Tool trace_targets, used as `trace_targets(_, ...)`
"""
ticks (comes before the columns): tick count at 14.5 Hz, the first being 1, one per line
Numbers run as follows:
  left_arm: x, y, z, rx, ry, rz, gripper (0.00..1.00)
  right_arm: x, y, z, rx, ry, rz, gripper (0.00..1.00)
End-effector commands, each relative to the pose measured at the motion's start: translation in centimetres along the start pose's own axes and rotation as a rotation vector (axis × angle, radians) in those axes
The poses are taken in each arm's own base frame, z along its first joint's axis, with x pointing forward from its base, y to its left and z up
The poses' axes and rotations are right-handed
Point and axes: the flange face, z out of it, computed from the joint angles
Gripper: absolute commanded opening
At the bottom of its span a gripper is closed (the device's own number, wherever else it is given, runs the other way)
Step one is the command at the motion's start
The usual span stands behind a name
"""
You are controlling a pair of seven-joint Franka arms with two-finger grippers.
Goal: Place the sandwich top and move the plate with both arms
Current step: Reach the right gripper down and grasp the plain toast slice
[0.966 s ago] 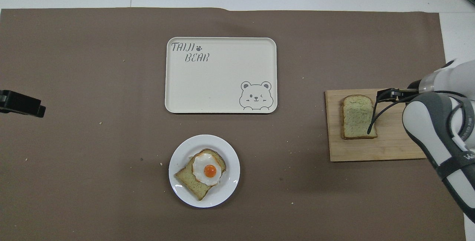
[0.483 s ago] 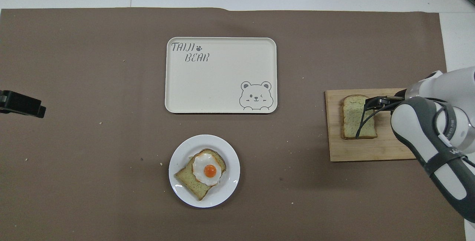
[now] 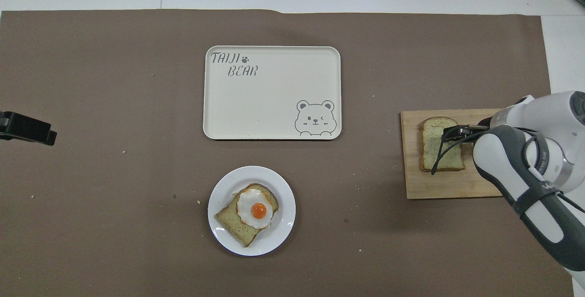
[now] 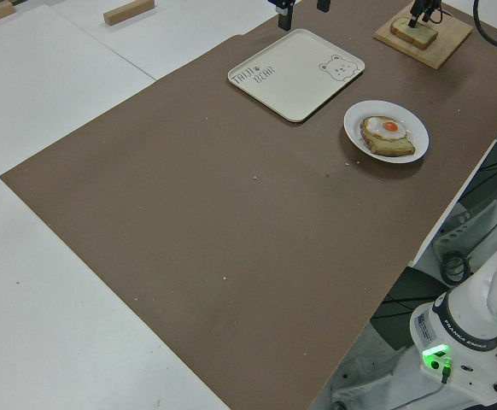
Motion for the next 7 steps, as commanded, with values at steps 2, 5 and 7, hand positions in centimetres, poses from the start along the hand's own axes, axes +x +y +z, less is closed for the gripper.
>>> trace_targets(2,-0.5,0.3,0.0,-0.001,-0.009,0.002,1.00,-0.5,-0.7,0.5,0.025,0.009,-0.024,0.83)
trace_targets(5,-0.5,0.3,0.0,-0.001,-0.009,0.001,1.00,-0.5,-1.2,0.5,0.024,0.007,-0.027,0.06)
trace_targets(7,-0.4,0.3,0.0,-0.001,-0.007,0.002,1.00,-0.5,-1.2,0.5,0.025,0.005,-0.019,0.00)
